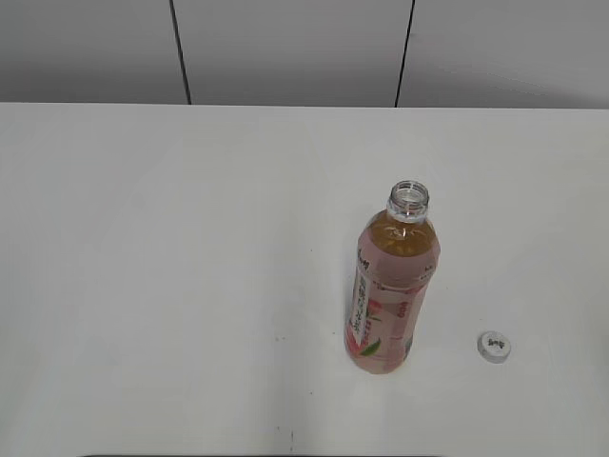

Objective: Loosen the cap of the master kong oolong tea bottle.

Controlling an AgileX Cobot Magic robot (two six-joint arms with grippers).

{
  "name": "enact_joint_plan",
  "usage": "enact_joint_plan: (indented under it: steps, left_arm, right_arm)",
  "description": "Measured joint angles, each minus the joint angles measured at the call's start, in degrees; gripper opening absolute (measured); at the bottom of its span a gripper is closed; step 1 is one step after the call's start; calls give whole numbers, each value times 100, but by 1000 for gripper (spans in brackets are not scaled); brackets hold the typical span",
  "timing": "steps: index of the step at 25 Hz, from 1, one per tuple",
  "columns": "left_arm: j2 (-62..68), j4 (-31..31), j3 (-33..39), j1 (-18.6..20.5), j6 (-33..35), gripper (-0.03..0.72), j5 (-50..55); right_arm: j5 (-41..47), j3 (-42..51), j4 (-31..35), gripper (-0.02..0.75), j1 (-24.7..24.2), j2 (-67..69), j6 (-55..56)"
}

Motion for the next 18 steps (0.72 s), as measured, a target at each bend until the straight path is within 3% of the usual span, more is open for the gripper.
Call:
enact_joint_plan:
  steps: [5,18]
  left_arm:
    - [0,-11,0,-91,0,241,-4]
    - [0,-11,0,-40,0,241,-4]
  right_arm:
    - [0,0,0,445,307,0,-5]
    - [0,0,6,445,325,0,-5]
